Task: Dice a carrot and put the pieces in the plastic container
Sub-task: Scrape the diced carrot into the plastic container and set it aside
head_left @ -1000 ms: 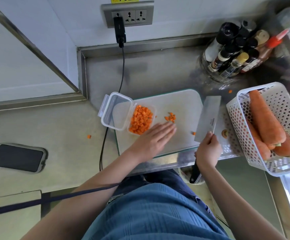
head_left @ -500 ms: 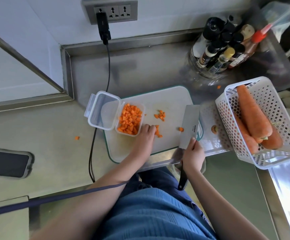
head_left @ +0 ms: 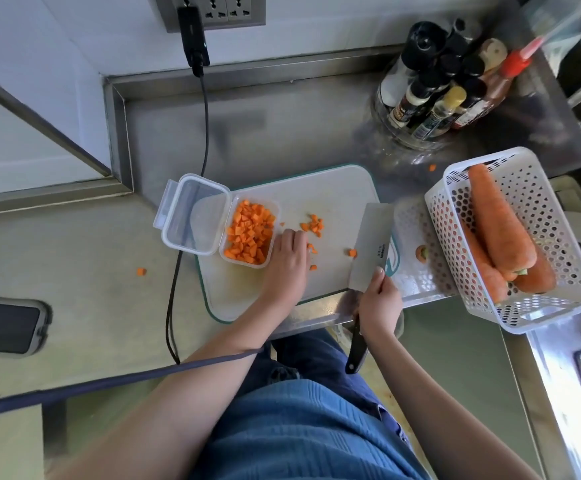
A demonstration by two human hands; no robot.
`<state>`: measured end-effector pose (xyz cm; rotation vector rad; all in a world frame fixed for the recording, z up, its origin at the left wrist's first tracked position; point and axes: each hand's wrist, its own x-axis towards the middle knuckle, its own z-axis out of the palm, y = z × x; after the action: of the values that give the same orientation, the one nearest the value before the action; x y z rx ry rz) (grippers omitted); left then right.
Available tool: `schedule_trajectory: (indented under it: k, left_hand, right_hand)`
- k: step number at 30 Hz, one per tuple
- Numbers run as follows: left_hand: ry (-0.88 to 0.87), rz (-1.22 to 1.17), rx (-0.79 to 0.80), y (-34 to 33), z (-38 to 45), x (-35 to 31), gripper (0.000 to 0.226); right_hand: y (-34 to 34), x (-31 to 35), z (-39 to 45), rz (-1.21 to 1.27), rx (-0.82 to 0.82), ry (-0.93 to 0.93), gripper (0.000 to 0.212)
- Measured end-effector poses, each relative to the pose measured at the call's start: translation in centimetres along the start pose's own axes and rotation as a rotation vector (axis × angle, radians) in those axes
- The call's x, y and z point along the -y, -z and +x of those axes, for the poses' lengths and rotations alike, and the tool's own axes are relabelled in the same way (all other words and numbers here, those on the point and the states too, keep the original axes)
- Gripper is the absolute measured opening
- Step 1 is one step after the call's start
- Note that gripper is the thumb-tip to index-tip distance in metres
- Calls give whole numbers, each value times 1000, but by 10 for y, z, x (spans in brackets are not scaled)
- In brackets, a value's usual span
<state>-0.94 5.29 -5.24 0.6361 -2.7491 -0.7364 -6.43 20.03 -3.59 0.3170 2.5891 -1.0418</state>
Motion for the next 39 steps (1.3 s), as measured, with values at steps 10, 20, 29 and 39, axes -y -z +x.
schedule_trajectory:
  k: [10, 20, 29, 39]
  left_hand:
    - [130, 2, 165, -12, 26, 1, 57]
    - [2, -281, 173, 1, -3, 7, 50]
    - [60, -131, 204, 3, -48, 16, 68]
    - [125, -194, 94, -4, -20, 3, 56]
  right_hand:
    - [-29, 18, -35, -48, 210, 143, 40]
    - [-8, 33, 37, -101, 146, 210, 45]
    - [-4, 29, 29, -323, 431, 363, 40]
    - [-1, 8, -9, -118, 274, 170, 41]
